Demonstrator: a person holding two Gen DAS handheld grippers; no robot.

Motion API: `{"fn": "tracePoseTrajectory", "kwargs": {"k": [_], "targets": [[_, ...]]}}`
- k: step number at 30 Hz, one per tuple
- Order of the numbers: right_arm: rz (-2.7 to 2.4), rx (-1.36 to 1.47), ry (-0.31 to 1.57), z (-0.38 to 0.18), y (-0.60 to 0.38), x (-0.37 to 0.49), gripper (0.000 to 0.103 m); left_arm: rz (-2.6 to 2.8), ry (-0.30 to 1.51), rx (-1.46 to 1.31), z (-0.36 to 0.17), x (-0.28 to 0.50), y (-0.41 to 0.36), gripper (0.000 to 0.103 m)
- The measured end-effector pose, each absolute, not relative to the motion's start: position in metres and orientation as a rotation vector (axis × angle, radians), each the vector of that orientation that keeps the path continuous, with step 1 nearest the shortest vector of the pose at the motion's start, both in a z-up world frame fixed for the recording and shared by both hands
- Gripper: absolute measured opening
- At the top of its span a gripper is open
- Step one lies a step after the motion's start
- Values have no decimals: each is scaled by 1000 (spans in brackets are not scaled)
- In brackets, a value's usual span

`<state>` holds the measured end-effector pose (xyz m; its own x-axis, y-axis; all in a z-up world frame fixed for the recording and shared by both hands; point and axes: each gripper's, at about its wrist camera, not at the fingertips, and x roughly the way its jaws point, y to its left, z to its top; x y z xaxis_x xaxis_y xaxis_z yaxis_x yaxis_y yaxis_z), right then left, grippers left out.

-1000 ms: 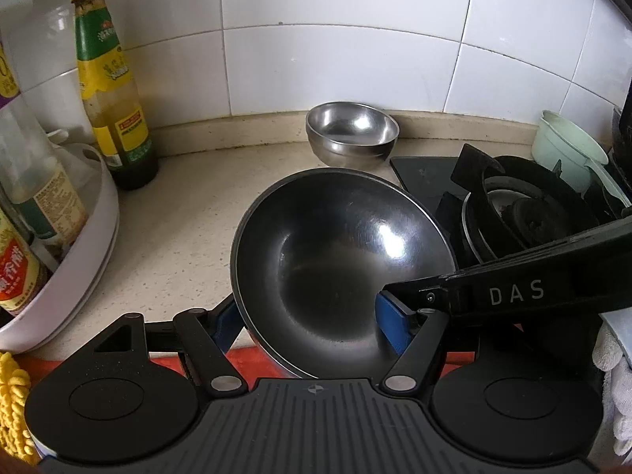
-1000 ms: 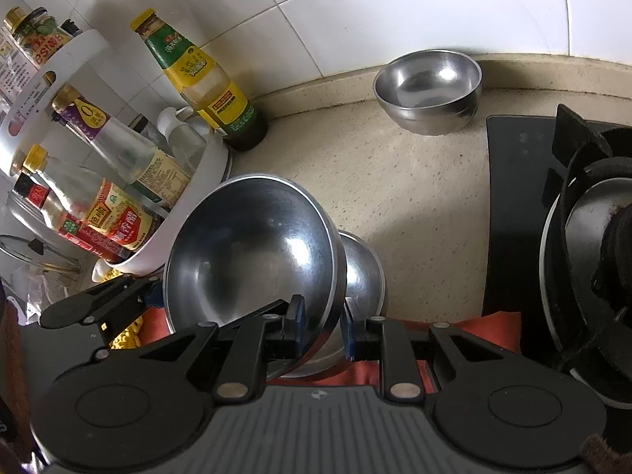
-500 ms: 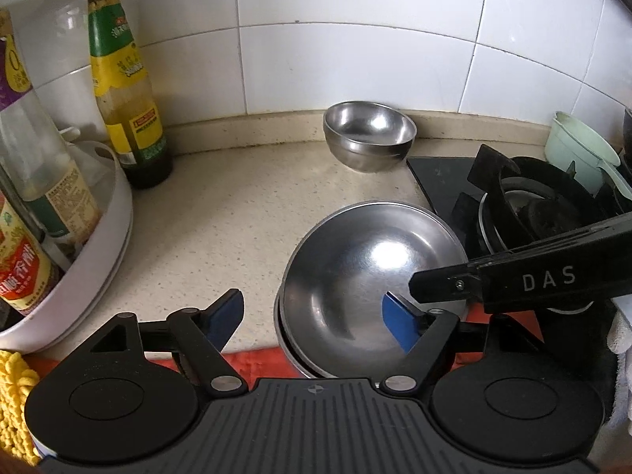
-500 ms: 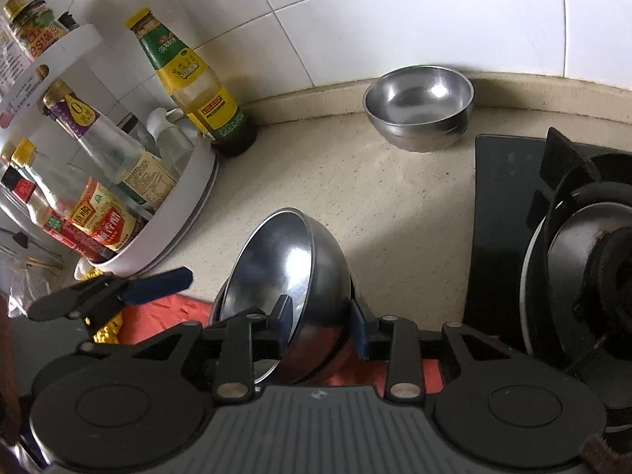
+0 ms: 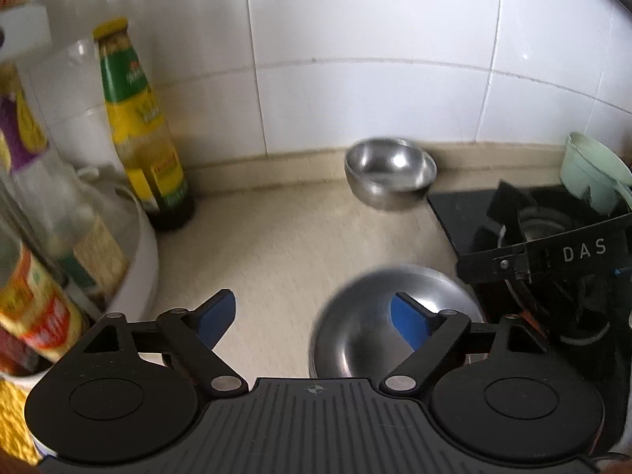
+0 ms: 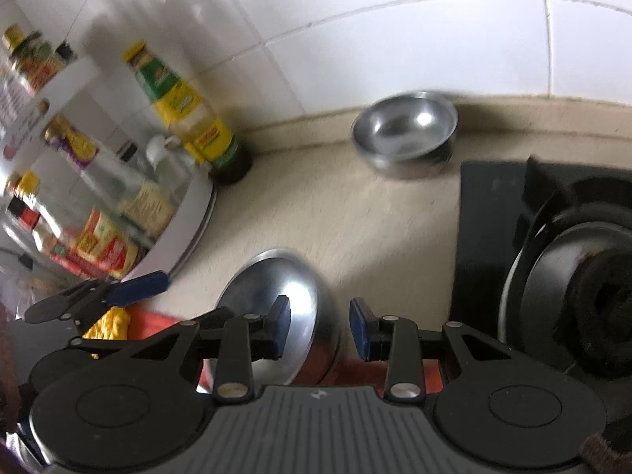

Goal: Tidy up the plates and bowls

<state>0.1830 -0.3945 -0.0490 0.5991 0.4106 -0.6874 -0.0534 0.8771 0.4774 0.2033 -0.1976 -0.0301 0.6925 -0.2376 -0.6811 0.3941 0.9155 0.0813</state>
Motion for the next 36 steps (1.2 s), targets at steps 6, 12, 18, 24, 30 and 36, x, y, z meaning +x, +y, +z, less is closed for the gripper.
{"fn": "tracePoseTrajectory", "kwargs": {"k": [6, 12, 18, 24, 30, 36], "targets": [[193, 442, 855, -39, -421, 214, 32, -368, 700, 242, -14, 238, -219, 94], [127, 465, 848, -42, -441, 253, 33, -393, 755, 234, -17, 289, -245, 96], [89, 566, 891, -64, -462, 294, 33, -397, 809, 202, -33, 341, -270, 96], [74, 568, 926, -80, -463, 328, 33, -391, 869, 213, -55, 377, -292, 96], [67, 552, 953, -94, -467, 344, 33, -388, 910, 215, -76, 389, -298, 96], [69, 547, 970, -101, -466, 353, 33, -397, 926, 217, -83, 396, -300, 96]]}}
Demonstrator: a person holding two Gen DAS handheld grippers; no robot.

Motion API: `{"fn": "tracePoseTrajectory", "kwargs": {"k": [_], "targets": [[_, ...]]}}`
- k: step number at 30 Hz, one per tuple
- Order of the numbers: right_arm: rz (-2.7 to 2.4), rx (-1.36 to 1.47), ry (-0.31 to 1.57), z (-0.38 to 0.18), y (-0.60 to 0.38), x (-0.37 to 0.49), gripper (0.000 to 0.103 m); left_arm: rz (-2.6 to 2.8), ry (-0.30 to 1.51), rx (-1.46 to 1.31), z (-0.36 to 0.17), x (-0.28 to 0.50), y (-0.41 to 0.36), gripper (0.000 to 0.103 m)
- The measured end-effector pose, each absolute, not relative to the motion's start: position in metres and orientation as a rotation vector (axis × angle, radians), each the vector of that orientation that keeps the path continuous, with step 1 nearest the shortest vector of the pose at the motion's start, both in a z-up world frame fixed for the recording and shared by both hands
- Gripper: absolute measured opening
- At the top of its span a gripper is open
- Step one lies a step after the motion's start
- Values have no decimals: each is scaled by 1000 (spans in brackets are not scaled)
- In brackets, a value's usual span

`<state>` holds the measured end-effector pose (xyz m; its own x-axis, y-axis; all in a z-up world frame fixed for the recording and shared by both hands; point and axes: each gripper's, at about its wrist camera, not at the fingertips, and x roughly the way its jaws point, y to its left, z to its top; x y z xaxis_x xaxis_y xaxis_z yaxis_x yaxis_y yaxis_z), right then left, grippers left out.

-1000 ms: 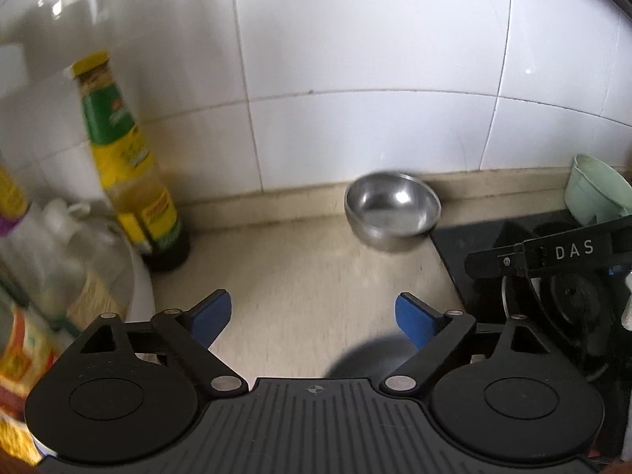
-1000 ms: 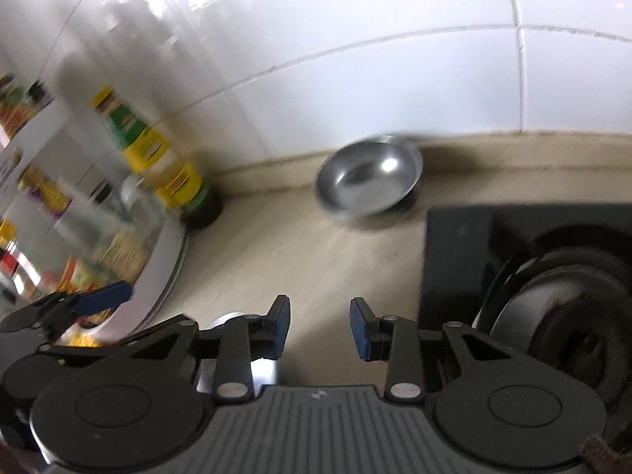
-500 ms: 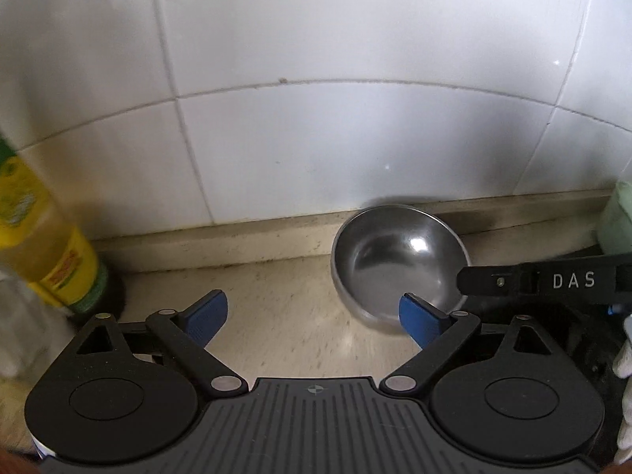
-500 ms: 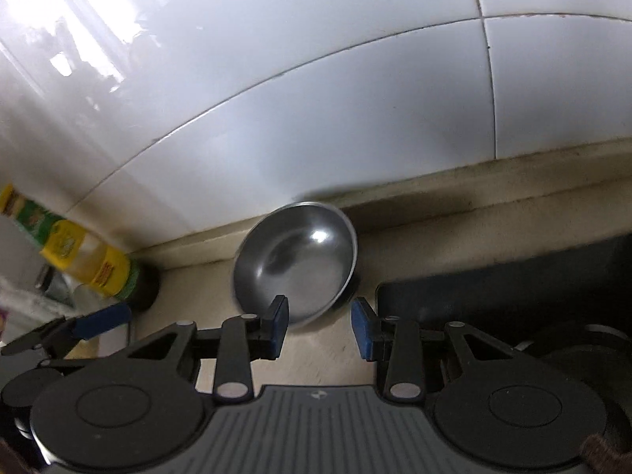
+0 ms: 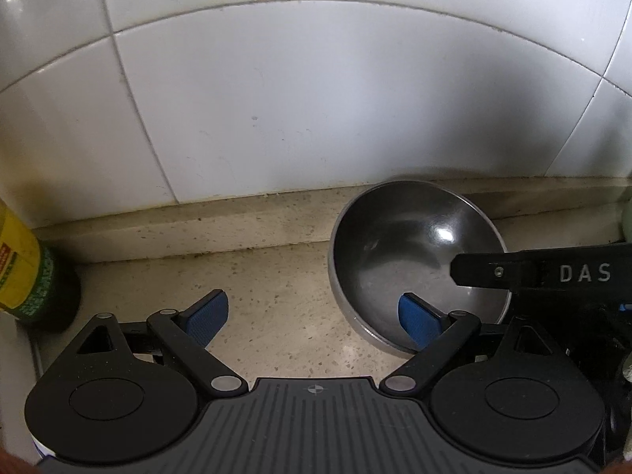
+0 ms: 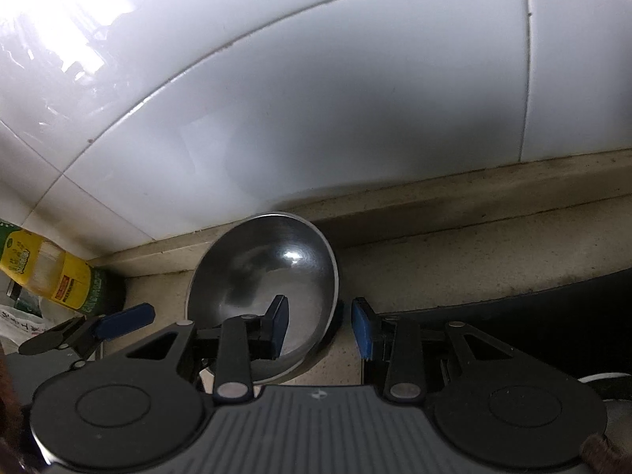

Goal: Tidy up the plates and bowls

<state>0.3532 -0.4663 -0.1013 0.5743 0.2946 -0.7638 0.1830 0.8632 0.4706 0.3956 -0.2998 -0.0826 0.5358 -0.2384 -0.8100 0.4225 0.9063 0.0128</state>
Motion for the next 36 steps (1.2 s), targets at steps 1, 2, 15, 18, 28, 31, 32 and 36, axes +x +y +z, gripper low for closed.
{"fn": "tracePoseTrajectory", "kwargs": {"k": [1, 2, 15, 18, 28, 31, 32, 36], "targets": [[71, 543, 972, -102, -466, 355, 33, -398, 925, 223, -83, 398, -303, 96], [71, 540, 973, -103, -465, 356, 33, -400, 924, 225, -84, 399, -304, 94], [104, 530, 1000, -115, -462, 364, 18, -470, 971, 245, -92, 402, -315, 54], [124, 549, 1001, -114, -461, 361, 17, -473, 962, 256, -91, 401, -314, 56], [135, 540, 948, -90, -461, 352, 17, -466, 888, 238, -57, 380, -303, 59], [142, 533, 924, -77, -459, 346, 17, -464, 863, 235, -43, 371, -298, 60], [143, 531, 915, -72, -458, 344, 17, -464, 853, 234, -38, 367, -296, 60], [152, 516, 881, -51, -455, 331, 17, -460, 806, 235, -17, 350, -290, 61]]}}
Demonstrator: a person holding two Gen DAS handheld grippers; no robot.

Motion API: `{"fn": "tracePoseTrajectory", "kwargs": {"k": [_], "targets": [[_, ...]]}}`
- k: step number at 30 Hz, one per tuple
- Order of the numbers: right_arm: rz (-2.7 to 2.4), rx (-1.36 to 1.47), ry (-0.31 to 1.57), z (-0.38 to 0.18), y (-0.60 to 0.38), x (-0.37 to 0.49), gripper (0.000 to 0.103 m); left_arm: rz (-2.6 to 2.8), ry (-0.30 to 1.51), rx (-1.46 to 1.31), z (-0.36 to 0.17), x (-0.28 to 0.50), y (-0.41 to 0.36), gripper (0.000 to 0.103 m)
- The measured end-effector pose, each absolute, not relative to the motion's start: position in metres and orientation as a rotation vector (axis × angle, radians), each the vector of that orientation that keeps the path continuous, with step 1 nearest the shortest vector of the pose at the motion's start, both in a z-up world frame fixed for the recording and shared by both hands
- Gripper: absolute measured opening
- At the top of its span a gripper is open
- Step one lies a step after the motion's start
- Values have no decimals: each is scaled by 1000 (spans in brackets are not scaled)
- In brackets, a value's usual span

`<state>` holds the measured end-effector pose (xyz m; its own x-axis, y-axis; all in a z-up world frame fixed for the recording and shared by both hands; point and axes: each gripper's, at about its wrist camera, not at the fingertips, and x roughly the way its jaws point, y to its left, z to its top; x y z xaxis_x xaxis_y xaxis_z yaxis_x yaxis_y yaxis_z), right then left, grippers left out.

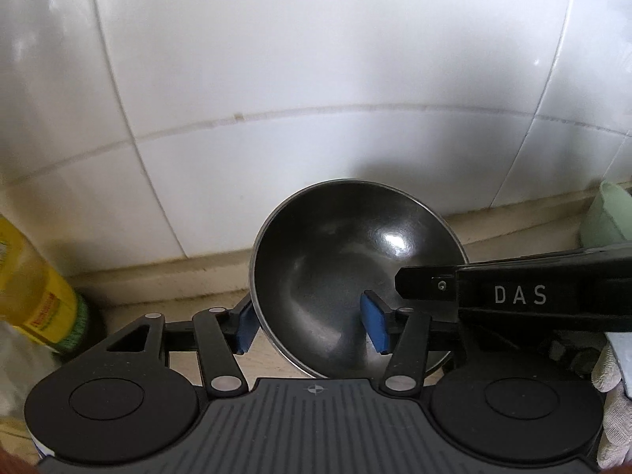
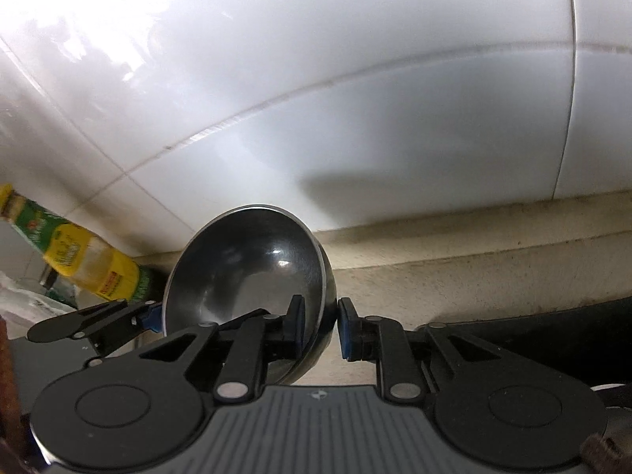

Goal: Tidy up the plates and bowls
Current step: 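Carry the gripped bowls back toward the stacked bowls on the cloth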

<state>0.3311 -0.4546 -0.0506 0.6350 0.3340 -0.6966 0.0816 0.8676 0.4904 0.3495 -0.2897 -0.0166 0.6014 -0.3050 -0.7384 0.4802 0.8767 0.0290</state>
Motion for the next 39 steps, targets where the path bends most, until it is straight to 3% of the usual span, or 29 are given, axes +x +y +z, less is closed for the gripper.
{"fn": "tracePoseTrajectory", "kwargs": {"k": [21, 39], "targets": [[213, 430, 725, 48, -424, 235, 17, -432, 611, 231, 62, 246, -244, 70], [312, 405, 782, 29, -375, 177, 18, -410, 647, 227, 43, 181, -210, 73]]}}
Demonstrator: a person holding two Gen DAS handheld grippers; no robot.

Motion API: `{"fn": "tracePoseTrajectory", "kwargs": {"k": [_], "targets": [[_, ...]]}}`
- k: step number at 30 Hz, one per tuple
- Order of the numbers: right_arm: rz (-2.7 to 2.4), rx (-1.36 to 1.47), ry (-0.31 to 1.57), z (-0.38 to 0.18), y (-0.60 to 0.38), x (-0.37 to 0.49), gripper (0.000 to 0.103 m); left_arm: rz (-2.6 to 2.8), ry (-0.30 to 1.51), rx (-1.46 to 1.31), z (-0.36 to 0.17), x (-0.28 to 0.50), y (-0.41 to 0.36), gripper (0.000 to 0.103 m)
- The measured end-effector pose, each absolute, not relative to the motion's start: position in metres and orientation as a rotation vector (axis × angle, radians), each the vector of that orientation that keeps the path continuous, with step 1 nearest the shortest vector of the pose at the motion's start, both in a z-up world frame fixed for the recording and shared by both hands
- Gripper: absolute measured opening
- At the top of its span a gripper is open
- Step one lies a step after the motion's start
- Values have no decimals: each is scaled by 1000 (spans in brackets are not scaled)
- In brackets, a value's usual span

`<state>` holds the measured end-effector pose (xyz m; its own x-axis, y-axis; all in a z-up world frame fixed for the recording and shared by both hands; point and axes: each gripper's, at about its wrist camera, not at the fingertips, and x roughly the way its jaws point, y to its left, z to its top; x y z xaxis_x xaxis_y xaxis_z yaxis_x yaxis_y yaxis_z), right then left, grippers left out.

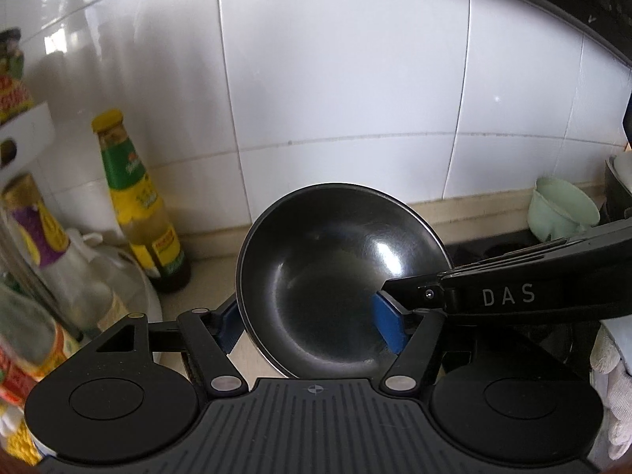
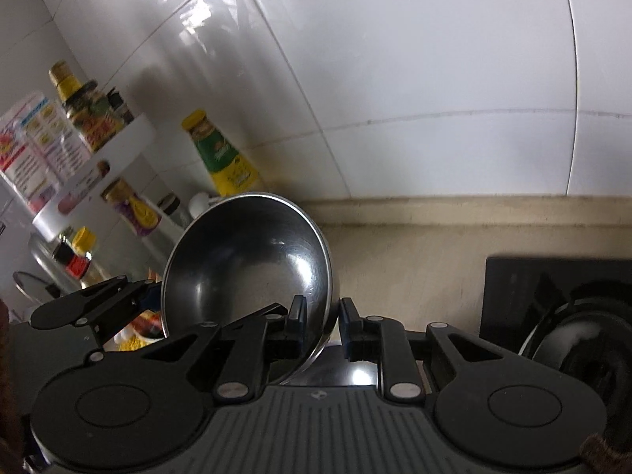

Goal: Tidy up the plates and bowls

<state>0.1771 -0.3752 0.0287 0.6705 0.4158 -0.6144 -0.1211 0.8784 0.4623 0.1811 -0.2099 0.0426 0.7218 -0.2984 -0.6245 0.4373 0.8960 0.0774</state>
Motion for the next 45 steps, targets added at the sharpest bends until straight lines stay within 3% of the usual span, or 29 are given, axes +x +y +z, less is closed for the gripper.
{"fn": "tracePoseTrajectory", "kwargs": {"k": [24, 45], "targets": [[315, 418, 947, -27, -361, 159, 19, -432, 786, 243, -16, 174, -203, 76], [273, 344, 977, -40, -347, 167, 20, -435, 841, 224, -36, 190, -197, 80]]}}
